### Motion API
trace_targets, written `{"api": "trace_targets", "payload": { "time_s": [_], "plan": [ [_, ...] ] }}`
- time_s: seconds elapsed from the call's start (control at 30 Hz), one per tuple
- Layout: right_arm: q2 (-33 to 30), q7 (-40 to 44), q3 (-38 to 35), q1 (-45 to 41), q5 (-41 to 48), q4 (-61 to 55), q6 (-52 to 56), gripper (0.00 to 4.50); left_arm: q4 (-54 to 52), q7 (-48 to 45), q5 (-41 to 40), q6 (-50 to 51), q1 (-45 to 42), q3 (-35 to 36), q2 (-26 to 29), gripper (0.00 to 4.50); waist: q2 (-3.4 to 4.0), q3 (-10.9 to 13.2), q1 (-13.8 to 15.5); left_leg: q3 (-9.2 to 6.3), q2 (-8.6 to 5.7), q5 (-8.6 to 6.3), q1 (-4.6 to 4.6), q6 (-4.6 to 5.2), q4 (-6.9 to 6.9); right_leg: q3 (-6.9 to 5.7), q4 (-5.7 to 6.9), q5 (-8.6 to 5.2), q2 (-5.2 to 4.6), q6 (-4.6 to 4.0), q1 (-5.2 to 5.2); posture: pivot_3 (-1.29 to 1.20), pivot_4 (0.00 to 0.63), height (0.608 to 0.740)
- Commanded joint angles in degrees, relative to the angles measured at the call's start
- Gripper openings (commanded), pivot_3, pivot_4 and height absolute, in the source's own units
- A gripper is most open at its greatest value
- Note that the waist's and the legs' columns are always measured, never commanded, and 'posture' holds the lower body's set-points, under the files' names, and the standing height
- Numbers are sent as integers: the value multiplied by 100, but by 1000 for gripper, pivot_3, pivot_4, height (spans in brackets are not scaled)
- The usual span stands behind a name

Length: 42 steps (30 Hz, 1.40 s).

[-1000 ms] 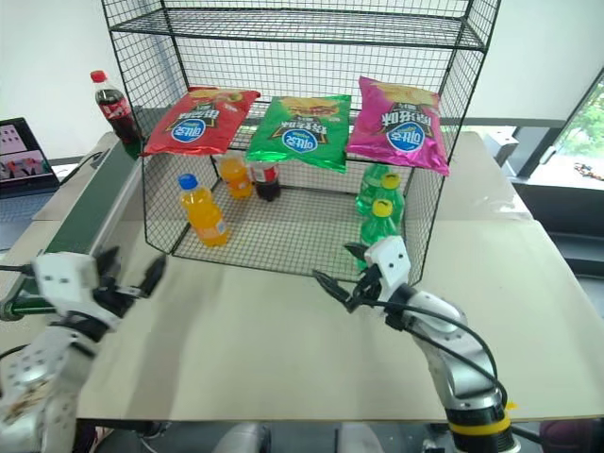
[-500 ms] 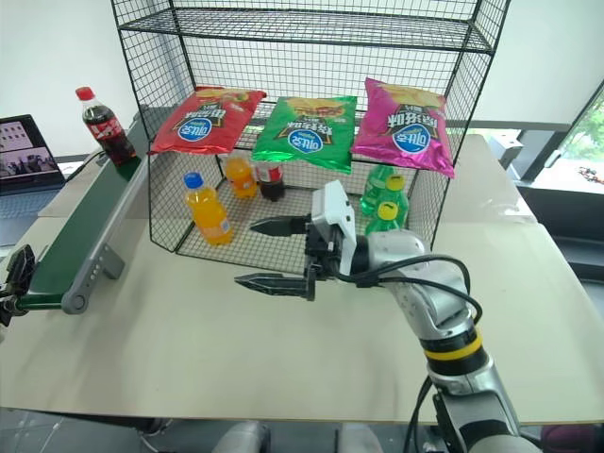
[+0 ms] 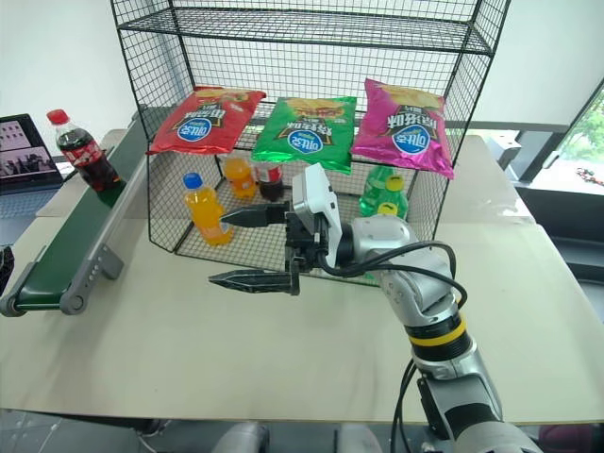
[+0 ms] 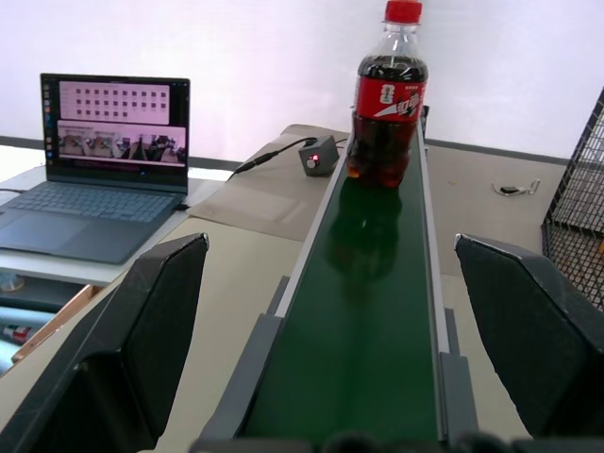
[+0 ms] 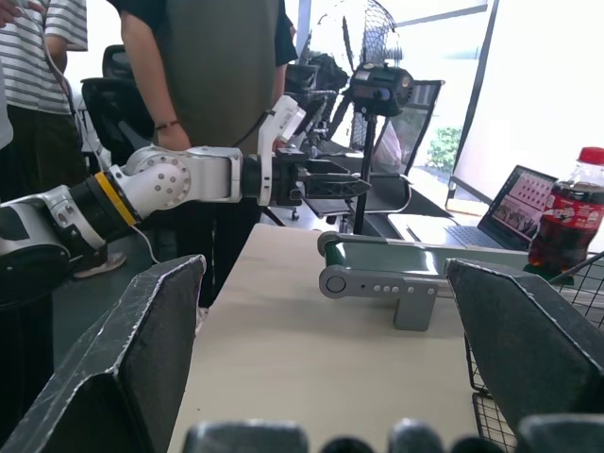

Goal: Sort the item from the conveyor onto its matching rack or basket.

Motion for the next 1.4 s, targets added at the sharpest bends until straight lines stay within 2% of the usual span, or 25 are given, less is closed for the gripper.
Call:
{"api": "trace_targets", "payload": {
  "time_s": [0.03,1.23,1.37,1.4],
  "plan": [
    [25,-46,-102,-145,95,-145,-60,4500,39,-41,57,-185,-146,-76,157,4451,-1,0,-8,0,0,0,0,0,0,0,0,0,0,0,0,0,150,738],
    [-79,-247,-179,-136,226,-343,150,4500,501,-161,170,-238,-228,-199,360,4451,1,1,-22,1,1,0,0,0,-11,0,-1,0,0,0,-7,0,150,738],
    [-104,-308,-190,-133,260,-391,199,4500,560,-216,167,-256,-244,-205,367,3458,1,1,-19,1,2,0,0,0,-12,0,-1,0,0,-1,-7,0,150,738],
    [-109,-325,-191,-136,268,-397,207,4500,561,-230,158,-250,-247,-206,364,3057,2,1,-14,1,2,0,0,0,-13,0,-1,0,-1,-1,-7,0,150,738]
  ]
}}
